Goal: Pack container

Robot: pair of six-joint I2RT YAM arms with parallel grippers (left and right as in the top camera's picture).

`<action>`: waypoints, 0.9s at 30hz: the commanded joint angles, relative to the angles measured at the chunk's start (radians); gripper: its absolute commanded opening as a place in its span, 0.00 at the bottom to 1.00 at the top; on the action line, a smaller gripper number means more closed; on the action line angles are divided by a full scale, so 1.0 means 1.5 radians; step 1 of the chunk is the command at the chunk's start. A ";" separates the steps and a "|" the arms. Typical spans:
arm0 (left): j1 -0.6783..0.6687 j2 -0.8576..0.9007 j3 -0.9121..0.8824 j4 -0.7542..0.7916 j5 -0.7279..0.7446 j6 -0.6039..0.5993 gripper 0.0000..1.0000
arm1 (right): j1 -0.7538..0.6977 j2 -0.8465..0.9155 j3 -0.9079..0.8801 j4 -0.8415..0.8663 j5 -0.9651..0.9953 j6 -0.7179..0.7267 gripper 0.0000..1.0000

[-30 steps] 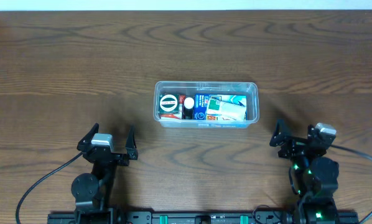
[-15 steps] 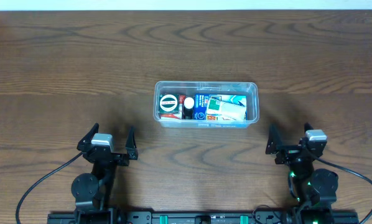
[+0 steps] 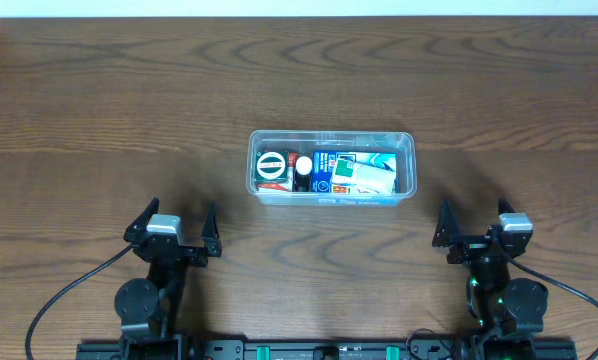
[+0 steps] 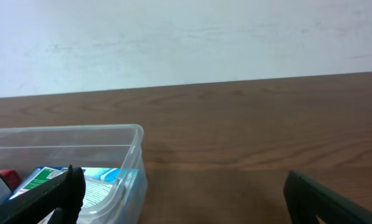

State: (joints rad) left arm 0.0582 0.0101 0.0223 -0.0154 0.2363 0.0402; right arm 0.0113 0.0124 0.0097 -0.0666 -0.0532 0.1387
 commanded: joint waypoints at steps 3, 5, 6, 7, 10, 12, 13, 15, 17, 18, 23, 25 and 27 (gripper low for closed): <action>0.002 -0.003 -0.012 -0.022 0.007 -0.006 0.98 | -0.008 -0.005 -0.003 -0.001 -0.003 -0.078 0.99; 0.002 -0.003 -0.012 -0.022 0.007 -0.006 0.98 | -0.008 -0.005 -0.003 -0.001 -0.003 -0.111 0.99; 0.002 -0.003 -0.012 -0.022 0.007 -0.006 0.98 | -0.008 -0.005 -0.003 -0.002 -0.003 -0.127 0.99; 0.002 -0.003 -0.012 -0.022 0.007 -0.006 0.98 | -0.008 -0.005 -0.003 -0.002 -0.003 -0.139 0.99; 0.002 -0.003 -0.012 -0.022 0.007 -0.006 0.98 | -0.008 -0.005 -0.003 -0.002 -0.003 -0.154 0.99; 0.002 -0.003 -0.012 -0.022 0.007 -0.006 0.98 | -0.008 -0.005 -0.003 -0.002 -0.003 -0.153 0.99; 0.002 -0.003 -0.012 -0.022 0.007 -0.006 0.98 | -0.008 -0.005 -0.003 -0.002 -0.004 -0.153 0.99; 0.002 -0.003 -0.012 -0.022 0.007 -0.006 0.98 | -0.008 -0.005 -0.003 -0.002 -0.003 -0.153 0.99; 0.002 -0.003 -0.012 -0.022 0.007 -0.006 0.98 | -0.008 -0.005 -0.003 -0.002 -0.003 -0.153 0.99; 0.002 -0.003 -0.012 -0.022 0.007 -0.006 0.98 | -0.008 -0.005 -0.003 -0.002 -0.003 -0.153 0.99; 0.002 -0.003 -0.012 -0.022 0.007 -0.006 0.98 | -0.008 -0.005 -0.003 -0.002 -0.003 -0.153 0.99; 0.002 -0.003 -0.012 -0.022 0.007 -0.006 0.98 | -0.008 -0.005 -0.003 -0.002 -0.003 -0.153 0.99; 0.002 -0.003 -0.012 -0.022 0.007 -0.006 0.98 | -0.008 -0.005 -0.003 -0.002 -0.003 -0.153 0.99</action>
